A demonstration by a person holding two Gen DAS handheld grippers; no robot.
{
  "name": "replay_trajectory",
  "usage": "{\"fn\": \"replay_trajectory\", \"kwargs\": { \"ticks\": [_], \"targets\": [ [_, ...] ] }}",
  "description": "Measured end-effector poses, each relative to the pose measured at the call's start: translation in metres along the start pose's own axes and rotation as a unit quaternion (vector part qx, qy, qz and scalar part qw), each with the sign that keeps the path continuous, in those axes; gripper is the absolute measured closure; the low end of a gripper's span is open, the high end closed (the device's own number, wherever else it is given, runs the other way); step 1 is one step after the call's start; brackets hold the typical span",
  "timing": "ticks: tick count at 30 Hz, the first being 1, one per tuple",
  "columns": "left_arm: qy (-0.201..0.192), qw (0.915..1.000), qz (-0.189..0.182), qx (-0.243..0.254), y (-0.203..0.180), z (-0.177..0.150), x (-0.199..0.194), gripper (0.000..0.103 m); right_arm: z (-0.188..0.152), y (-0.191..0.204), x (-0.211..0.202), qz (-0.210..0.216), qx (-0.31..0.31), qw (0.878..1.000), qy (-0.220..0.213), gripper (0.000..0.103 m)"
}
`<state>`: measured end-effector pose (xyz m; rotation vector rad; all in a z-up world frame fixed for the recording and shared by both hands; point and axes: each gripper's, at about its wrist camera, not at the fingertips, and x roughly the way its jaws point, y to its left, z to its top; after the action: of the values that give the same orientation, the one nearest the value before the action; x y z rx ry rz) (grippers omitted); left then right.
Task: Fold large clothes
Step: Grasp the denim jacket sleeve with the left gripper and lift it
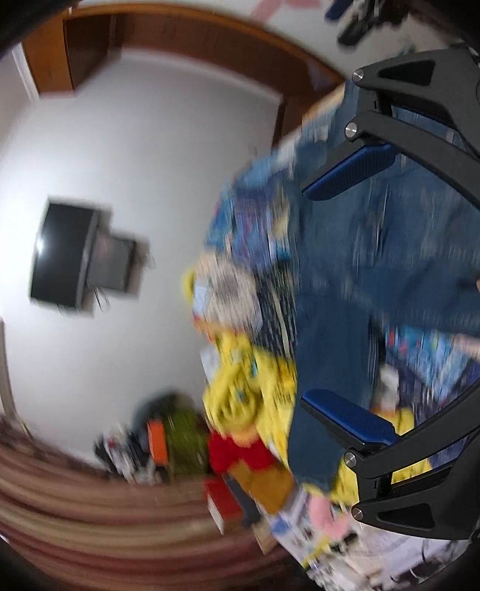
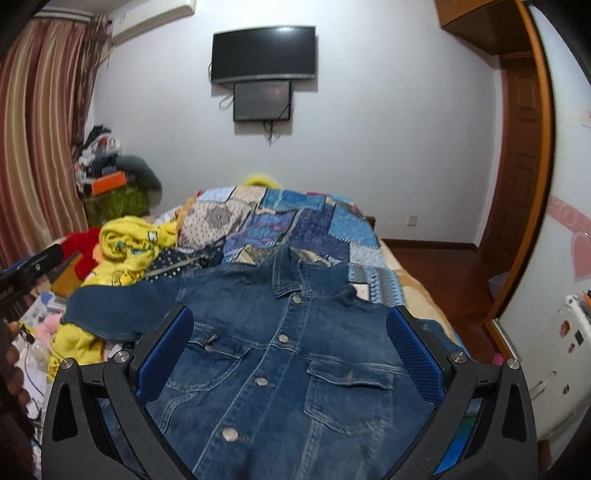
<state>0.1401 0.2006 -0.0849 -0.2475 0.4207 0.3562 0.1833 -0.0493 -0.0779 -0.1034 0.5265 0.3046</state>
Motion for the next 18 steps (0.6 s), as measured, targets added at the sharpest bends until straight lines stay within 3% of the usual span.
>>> {"fn": "replay_trajectory", "kwargs": {
  "ticks": [1,5,9,14,16,18],
  "targets": [
    [0.008,0.9997,0.024,-0.003,0.013,-0.001,0.014,0.000,0.000,0.001,0.007,0.000,-0.003,1.000,0.004,0.000],
    [0.049,0.9969,0.060,-0.014,0.062,-0.013,0.059,0.001,0.000,0.008,0.044,-0.005,-0.005,1.000,0.029,0.000],
    [0.110,0.9923,0.028,-0.050,0.114,-0.036,0.102,0.000,-0.005,0.012,0.074,-0.001,-0.003,0.998,0.062,0.000],
    [0.195,0.9727,-0.007,-0.126,0.174,-0.071,0.150,0.001,-0.017,0.011,0.108,-0.010,-0.002,0.994,0.110,0.000],
    [0.216,0.9624,-0.016,-0.163,0.197,-0.083,0.168,0.013,-0.022,0.008,0.118,-0.010,0.004,0.991,0.131,0.000],
    [0.231,0.9536,-0.025,-0.191,0.214,-0.091,0.182,0.015,-0.025,0.006,0.125,-0.010,0.010,0.989,0.147,0.000]
  ]
}}
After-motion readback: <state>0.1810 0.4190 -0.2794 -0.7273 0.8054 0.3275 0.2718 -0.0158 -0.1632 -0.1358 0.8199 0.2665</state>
